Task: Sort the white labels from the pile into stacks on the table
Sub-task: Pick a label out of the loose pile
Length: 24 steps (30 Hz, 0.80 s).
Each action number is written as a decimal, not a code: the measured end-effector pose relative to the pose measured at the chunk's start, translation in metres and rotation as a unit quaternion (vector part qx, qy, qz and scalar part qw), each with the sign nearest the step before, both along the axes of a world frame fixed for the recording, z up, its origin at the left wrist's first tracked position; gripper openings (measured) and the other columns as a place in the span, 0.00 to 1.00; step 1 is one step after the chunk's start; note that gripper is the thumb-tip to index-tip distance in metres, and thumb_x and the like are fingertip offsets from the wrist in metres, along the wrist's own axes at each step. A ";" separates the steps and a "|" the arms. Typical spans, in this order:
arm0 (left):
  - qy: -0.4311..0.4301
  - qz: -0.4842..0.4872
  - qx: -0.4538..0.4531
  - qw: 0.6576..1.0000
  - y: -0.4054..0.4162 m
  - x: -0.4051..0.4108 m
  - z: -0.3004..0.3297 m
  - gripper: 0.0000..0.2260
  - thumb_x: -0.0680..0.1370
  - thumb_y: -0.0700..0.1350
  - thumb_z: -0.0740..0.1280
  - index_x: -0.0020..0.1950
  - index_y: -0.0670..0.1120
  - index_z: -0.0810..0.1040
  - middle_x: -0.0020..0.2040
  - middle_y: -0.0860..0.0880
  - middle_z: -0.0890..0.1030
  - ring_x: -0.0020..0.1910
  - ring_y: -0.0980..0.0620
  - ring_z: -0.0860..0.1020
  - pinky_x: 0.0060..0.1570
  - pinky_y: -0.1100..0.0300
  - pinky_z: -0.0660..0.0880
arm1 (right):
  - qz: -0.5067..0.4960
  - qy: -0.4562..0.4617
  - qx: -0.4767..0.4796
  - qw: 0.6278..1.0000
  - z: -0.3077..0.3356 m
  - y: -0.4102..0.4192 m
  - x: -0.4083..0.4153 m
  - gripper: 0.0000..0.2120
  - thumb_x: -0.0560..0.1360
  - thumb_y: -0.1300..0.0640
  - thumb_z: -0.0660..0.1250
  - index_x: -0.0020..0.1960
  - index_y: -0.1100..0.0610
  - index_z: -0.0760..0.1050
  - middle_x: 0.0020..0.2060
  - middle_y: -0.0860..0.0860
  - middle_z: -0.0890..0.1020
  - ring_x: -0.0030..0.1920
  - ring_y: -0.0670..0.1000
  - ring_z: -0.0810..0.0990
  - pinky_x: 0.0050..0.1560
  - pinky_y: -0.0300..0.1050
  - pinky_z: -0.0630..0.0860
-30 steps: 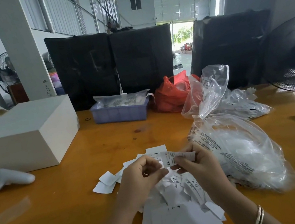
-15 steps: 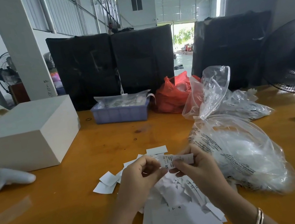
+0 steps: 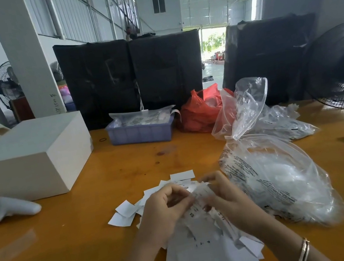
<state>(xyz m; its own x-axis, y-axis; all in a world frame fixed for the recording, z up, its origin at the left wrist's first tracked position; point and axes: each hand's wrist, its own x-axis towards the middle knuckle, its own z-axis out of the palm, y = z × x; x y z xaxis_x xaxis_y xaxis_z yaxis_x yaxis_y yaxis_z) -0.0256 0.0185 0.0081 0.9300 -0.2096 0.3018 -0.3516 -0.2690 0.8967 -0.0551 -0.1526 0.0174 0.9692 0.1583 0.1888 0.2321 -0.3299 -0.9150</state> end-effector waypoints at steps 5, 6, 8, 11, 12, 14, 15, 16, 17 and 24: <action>0.027 0.039 -0.049 0.998 0.000 0.000 0.000 0.06 0.69 0.50 0.74 0.42 0.52 0.79 0.40 0.61 0.83 0.43 0.63 0.81 0.37 0.72 0.75 | -0.069 0.004 0.084 0.994 0.003 -0.001 0.004 0.04 0.77 0.61 0.65 0.43 0.59 0.76 0.32 0.50 0.83 0.32 0.44 0.80 0.35 0.31 0.74; 0.028 0.043 -0.047 0.998 -0.001 -0.001 -0.001 0.05 0.71 0.49 0.74 0.43 0.53 0.79 0.39 0.62 0.83 0.42 0.64 0.80 0.37 0.73 0.74 | -0.062 0.015 0.080 0.995 0.001 0.003 0.003 0.05 0.77 0.61 0.66 0.42 0.59 0.77 0.31 0.49 0.83 0.32 0.43 0.80 0.35 0.31 0.74; 0.033 0.045 -0.051 0.997 -0.002 -0.002 -0.002 0.05 0.72 0.49 0.73 0.45 0.53 0.79 0.39 0.62 0.83 0.42 0.64 0.80 0.35 0.73 0.74 | -0.052 0.028 0.064 0.996 -0.002 0.009 0.003 0.05 0.76 0.60 0.67 0.42 0.58 0.78 0.31 0.48 0.83 0.33 0.43 0.80 0.36 0.31 0.75; 0.040 0.046 -0.060 0.996 -0.004 -0.002 -0.001 0.05 0.72 0.48 0.73 0.45 0.53 0.79 0.39 0.61 0.82 0.43 0.63 0.80 0.36 0.73 0.74 | -0.060 0.018 0.041 0.997 -0.003 0.010 0.005 0.04 0.75 0.60 0.68 0.42 0.57 0.78 0.32 0.48 0.83 0.33 0.43 0.81 0.38 0.35 0.77; 0.046 0.049 -0.070 0.995 -0.004 -0.002 0.000 0.04 0.72 0.48 0.73 0.45 0.52 0.79 0.39 0.61 0.82 0.43 0.63 0.80 0.35 0.73 0.74 | -0.067 0.015 0.042 0.997 -0.003 0.009 0.005 0.03 0.75 0.60 0.68 0.42 0.57 0.79 0.32 0.48 0.83 0.33 0.43 0.81 0.39 0.35 0.78; 0.061 0.058 -0.097 0.992 -0.005 -0.003 0.001 0.04 0.72 0.48 0.73 0.45 0.52 0.79 0.38 0.60 0.82 0.41 0.64 0.80 0.33 0.73 0.73 | -0.069 0.010 0.045 0.997 -0.002 0.008 0.004 0.03 0.75 0.59 0.69 0.43 0.56 0.79 0.33 0.48 0.83 0.33 0.44 0.81 0.38 0.35 0.78; 0.067 0.063 -0.105 0.990 -0.006 -0.003 0.001 0.04 0.72 0.48 0.73 0.45 0.52 0.79 0.38 0.59 0.83 0.41 0.65 0.80 0.32 0.73 0.73 | -0.065 0.008 0.031 0.997 -0.001 0.009 0.003 0.03 0.74 0.57 0.69 0.42 0.55 0.79 0.33 0.48 0.84 0.33 0.44 0.81 0.39 0.36 0.78; 0.071 0.069 -0.106 0.989 -0.007 -0.004 0.002 0.05 0.72 0.49 0.73 0.45 0.52 0.79 0.37 0.58 0.83 0.40 0.66 0.80 0.31 0.73 0.73 | -0.061 0.004 0.002 0.998 -0.001 0.009 0.003 0.04 0.74 0.55 0.70 0.41 0.54 0.79 0.34 0.48 0.84 0.34 0.44 0.81 0.40 0.37 0.79; 0.072 0.070 -0.102 0.990 -0.007 -0.006 0.004 0.06 0.71 0.51 0.72 0.46 0.52 0.79 0.37 0.57 0.83 0.40 0.66 0.79 0.31 0.73 0.73 | -0.058 -0.001 -0.029 0.998 -0.002 0.010 0.003 0.06 0.74 0.54 0.70 0.39 0.53 0.79 0.34 0.48 0.84 0.35 0.44 0.81 0.41 0.38 0.79; 0.081 0.020 -0.036 0.996 0.008 -0.005 0.011 0.09 0.73 0.55 0.70 0.52 0.56 0.80 0.43 0.55 0.82 0.46 0.57 0.81 0.42 0.65 0.79 | -0.057 -0.005 -0.015 0.998 -0.003 0.004 0.004 0.07 0.75 0.55 0.69 0.38 0.53 0.78 0.31 0.45 0.83 0.35 0.45 0.81 0.41 0.36 0.78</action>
